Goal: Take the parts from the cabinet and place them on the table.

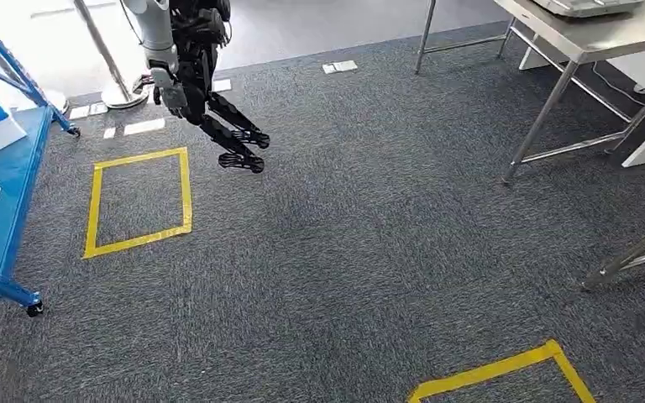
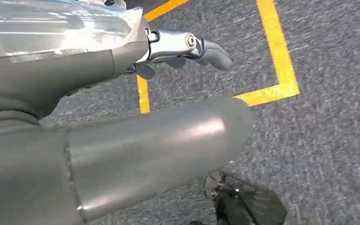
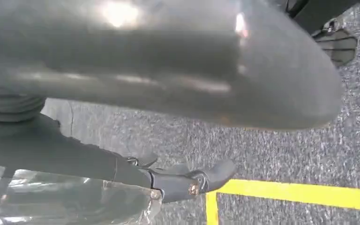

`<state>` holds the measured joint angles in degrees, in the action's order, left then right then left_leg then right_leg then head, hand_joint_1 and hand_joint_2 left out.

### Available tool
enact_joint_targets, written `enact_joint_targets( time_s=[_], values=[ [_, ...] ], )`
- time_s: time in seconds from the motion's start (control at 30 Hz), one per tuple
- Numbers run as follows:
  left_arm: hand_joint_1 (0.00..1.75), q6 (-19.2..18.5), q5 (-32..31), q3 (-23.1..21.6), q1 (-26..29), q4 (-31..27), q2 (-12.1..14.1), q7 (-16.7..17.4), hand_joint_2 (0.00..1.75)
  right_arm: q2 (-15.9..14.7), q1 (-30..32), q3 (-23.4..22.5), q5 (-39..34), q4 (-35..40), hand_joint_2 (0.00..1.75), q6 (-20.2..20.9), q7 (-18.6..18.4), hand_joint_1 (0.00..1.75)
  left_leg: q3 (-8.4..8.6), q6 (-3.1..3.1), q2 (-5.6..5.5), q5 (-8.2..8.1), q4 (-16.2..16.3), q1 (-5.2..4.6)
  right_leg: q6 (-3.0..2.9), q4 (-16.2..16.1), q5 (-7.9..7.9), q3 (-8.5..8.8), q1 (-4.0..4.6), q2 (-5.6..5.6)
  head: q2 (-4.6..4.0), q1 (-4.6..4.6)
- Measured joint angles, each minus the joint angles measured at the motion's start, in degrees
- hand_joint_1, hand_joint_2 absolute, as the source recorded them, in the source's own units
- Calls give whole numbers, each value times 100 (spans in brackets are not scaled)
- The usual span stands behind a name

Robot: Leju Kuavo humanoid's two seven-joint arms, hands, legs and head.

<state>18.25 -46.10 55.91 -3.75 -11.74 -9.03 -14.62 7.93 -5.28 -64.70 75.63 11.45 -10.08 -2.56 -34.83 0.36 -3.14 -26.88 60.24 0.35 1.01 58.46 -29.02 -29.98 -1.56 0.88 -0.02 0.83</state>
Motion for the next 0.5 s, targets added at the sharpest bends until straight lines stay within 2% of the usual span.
enact_joint_targets(
  time_s=[0.03,0.1,0.13,0.17,0.2,0.23,0.27,0.3,0.33,0.37,0.43,0.47,0.5],
  values=[
    [0,0,0,0,-18,-2,-4,15,0,0,8,0,63,0,0,9,-77,0,-156,-23,174,-226,325,6,-68,0,-5,0,20,-68,0,44],
    [0,0,7,0,-29,0,-13,41,0,-7,42,4,171,0,0,55,-166,0,-582,-56,270,-657,1202,28,-104,1,-18,-14,65,-235,0,41],
    [0,2,31,4,-22,0,-20,52,0,-15,47,15,214,0,0,68,-168,0,-739,-65,287,-747,1523,34,-110,1,-22,-21,78,-316,0,46],
    [0,7,48,15,-7,0,-22,63,0,-20,43,24,262,0,0,72,-172,0,-757,-64,298,-702,1566,35,-112,1,-24,-25,87,-380,0,43],
    [0,26,57,24,5,0,-22,74,0,-24,35,37,301,0,0,76,-172,0,-635,-47,304,-531,1340,35,-118,1,-31,-51,97,-448,0,48],
    [0,37,59,31,9,0,-22,78,0,-24,31,63,338,0,0,85,-183,0,-438,-28,325,-347,994,32,-124,1,-36,-47,100,-502,0,46],
    [0,52,76,50,6,0,-22,98,0,-24,23,105,393,0,0,98,-198,0,-77,15,426,-108,378,21,-129,0,-47,-39,104,-580,0,44],
    [0,63,90,68,-6,0,-22,109,0,-26,11,146,422,0,0,114,-212,0,192,73,708,-52,-37,-13,-116,0,-60,45,121,-618,0,50],
    [0,74,96,79,-25,0,-20,133,0,-24,13,173,470,0,0,131,-236,0,187,74,788,-77,-101,-33,-74,1,-86,-9,183,-666,0,24],
    [0,101,96,83,-29,-2,-22,133,0,-26,-3,184,481,0,0,142,-245,0,176,99,696,-81,-110,-68,-48,-7,-94,32,144,-700,0,17],
    [0,107,98,103,-17,0,-22,155,0,-22,-27,232,507,0,0,164,-262,0,152,166,595,-53,-123,-104,-6,-45,-72,91,120,-813,0,28],
    [0,111,101,114,-14,-2,-20,161,0,-17,-40,271,513,0,0,166,-266,0,237,219,500,27,-247,-83,44,-79,-86,113,190,-894,0,24],
    [0,111,101,118,-10,0,-44,164,0,-28,-35,290,516,0,0,166,-266,0,281,233,457,81,-332,-39,43,49,-171,67,135,-642,0,16]
  ],
)
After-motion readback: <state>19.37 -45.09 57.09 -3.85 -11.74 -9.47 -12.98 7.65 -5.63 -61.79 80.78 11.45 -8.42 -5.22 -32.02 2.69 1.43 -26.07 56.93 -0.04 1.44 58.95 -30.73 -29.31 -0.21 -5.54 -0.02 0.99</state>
